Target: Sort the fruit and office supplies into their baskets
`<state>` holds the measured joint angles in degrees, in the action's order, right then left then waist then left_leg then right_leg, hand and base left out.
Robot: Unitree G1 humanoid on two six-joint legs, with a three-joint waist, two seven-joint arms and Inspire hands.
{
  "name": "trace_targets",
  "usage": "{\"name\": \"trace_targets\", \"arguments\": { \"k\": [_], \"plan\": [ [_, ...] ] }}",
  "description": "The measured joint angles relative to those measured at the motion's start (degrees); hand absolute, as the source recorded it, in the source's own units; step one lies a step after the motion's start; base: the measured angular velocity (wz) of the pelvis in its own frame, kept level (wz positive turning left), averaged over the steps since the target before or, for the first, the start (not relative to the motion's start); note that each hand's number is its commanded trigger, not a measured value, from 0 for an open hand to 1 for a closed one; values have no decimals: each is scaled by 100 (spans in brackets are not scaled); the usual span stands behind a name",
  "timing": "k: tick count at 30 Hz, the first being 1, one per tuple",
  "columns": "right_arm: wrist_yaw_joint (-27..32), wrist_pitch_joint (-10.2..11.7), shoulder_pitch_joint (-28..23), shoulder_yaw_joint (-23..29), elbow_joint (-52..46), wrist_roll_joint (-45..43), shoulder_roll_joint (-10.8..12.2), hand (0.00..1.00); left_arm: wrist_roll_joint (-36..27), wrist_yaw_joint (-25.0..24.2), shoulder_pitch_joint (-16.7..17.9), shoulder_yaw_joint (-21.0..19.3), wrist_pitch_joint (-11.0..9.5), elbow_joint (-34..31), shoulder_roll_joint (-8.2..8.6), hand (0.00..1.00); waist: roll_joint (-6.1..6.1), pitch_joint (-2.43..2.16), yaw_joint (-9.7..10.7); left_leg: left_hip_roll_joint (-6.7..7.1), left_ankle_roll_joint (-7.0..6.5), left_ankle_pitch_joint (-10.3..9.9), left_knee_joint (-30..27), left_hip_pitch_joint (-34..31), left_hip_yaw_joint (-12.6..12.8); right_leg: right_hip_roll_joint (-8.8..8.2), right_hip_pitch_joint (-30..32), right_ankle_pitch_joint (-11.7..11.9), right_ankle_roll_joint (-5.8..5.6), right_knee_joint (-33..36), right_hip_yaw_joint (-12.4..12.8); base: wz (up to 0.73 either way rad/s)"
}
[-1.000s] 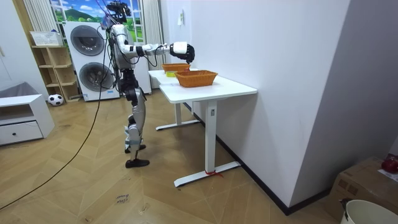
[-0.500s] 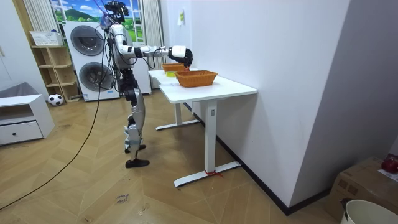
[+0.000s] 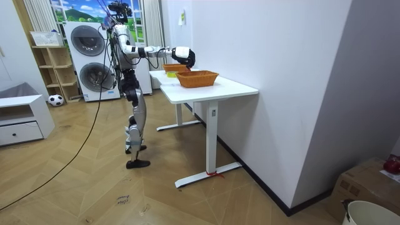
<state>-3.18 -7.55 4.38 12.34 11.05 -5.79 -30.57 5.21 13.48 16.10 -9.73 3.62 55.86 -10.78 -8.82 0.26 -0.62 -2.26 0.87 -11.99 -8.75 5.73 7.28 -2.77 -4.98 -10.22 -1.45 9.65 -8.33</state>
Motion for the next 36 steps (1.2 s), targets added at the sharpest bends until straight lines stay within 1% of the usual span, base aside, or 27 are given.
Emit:
{"name": "trace_targets", "arguments": {
  "k": [7, 36],
  "plan": [
    [-76, 3, 0, 0, 0, -136, 0, 0, 1, -2, -5, -31, 0, 63, -1, 0, 1, 5, 2, -2, 0, -1, 4, -10, 5, 1, -7, 0, 0, 13, -2, 0],
    [-76, 9, 0, 0, -1, -126, 0, 0, 2, -2, -20, -31, 0, 111, -1, 0, 17, 8, 5, -2, 0, -2, 7, -8, 5, 2, -12, 0, 0, 13, 0, 0]
  ]
}}
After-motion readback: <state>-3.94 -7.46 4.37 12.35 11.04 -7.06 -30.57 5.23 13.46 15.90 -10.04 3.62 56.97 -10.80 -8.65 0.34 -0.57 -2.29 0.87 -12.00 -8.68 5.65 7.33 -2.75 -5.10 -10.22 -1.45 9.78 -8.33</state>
